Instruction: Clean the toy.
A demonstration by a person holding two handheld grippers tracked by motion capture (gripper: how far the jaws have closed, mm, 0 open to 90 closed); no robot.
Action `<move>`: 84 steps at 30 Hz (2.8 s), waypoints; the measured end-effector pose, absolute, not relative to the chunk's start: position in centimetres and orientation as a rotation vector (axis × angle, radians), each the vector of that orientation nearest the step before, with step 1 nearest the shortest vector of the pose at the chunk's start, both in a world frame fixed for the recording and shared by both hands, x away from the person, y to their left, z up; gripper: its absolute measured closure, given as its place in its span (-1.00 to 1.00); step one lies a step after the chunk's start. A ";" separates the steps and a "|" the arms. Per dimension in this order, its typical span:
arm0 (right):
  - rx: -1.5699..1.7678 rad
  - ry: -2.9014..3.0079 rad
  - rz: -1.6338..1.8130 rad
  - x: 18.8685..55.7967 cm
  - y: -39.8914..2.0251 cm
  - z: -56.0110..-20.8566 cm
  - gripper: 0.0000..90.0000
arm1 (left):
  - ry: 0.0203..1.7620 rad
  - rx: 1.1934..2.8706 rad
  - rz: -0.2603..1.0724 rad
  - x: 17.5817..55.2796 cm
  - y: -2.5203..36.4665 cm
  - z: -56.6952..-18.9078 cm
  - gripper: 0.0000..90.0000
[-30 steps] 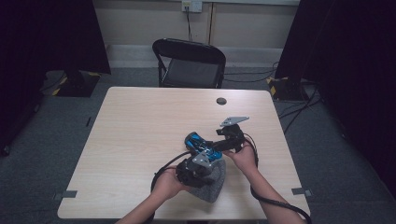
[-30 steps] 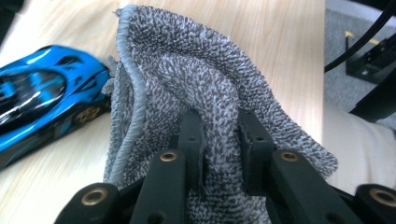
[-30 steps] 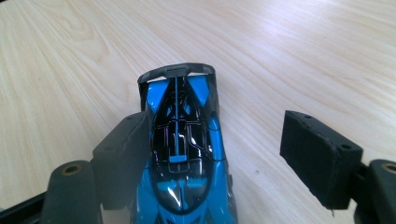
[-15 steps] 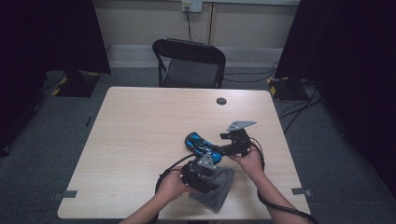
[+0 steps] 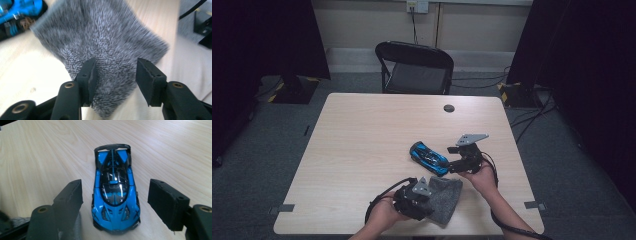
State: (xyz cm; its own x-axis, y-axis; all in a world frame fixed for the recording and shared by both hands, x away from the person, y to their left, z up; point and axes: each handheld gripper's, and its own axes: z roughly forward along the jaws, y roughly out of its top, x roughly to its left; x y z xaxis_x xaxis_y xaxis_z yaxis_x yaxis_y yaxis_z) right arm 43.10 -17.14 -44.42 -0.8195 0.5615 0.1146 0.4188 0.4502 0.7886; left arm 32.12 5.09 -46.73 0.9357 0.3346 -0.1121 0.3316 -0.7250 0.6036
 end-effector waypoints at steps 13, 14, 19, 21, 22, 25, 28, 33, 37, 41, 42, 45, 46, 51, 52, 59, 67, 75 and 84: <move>0.733 2.635 1.353 42.2 -15.3 -44.7 -0.39 | 0.656 2.440 0.090 36.7 9.3 -46.8 0.49; 0.717 2.646 1.354 42.2 -15.0 -44.8 -0.38 | 0.688 2.420 0.095 37.1 9.7 -46.9 0.49; 0.652 2.697 1.365 41.9 -13.7 -45.3 -0.36 | 0.784 2.363 0.125 39.0 11.0 -47.1 0.43; 0.624 2.725 1.372 41.7 -13.0 -45.6 -0.35 | 0.803 2.346 0.115 39.2 11.3 -47.0 0.37; 0.617 2.736 1.379 41.7 -12.8 -45.7 -0.32 | 0.799 2.343 0.117 39.1 11.3 -47.0 0.38; 0.548 2.785 1.395 41.3 -11.7 -46.1 -0.28 | 0.790 2.341 0.115 38.9 11.4 -46.9 0.37; 0.504 2.828 1.351 40.9 -10.7 -46.6 -0.28 | 0.809 2.309 0.130 39.0 11.9 -46.3 0.29; 0.463 2.892 1.257 40.2 -9.8 -48.2 -0.24 | 0.823 2.248 0.149 39.2 12.5 -45.4 0.07; 0.424 2.876 1.198 39.6 -9.6 -49.1 -0.15 | 0.819 2.210 0.165 39.6 12.6 -45.0 -0.16; 0.440 2.863 1.191 39.3 -9.8 -49.1 0.35 | 0.801 2.195 0.188 40.2 12.3 -44.7 -0.25; 0.453 2.879 1.194 39.3 -9.8 -49.0 0.45 | 0.802 2.190 0.188 40.3 12.1 -44.6 -0.27; 0.507 2.896 1.178 39.0 -9.8 -48.8 0.66 | 0.783 2.189 0.193 40.8 11.6 -44.2 -0.28; 0.521 2.893 1.176 38.9 -9.8 -48.8 0.69 | 0.777 2.189 0.189 41.0 11.5 -44.1 -0.27; 0.579 2.907 1.197 38.6 -10.7 -48.1 0.70 | 0.761 2.180 0.199 42.1 10.8 -43.6 -0.25; 0.580 2.900 1.188 38.6 -11.1 -47.9 0.70 | 0.752 2.180 0.201 42.3 10.6 -43.5 -0.27; 0.676 2.812 1.280 38.0 -15.8 -45.7 0.69 | 0.708 2.194 0.191 43.8 8.4 -43.7 -0.32; 0.877 2.640 1.304 37.7 -22.4 -44.5 0.69 | 0.674 2.232 0.160 45.8 5.6 -45.3 -0.42; 1.138 2.463 1.330 39.0 -26.1 -45.3 0.69 | 0.670 2.275 0.176 46.7 4.3 -46.0 -0.47; 1.173 2.442 1.328 40.0 -26.1 -45.7 0.69 | 0.662 2.286 0.181 46.9 3.6 -46.6 -0.51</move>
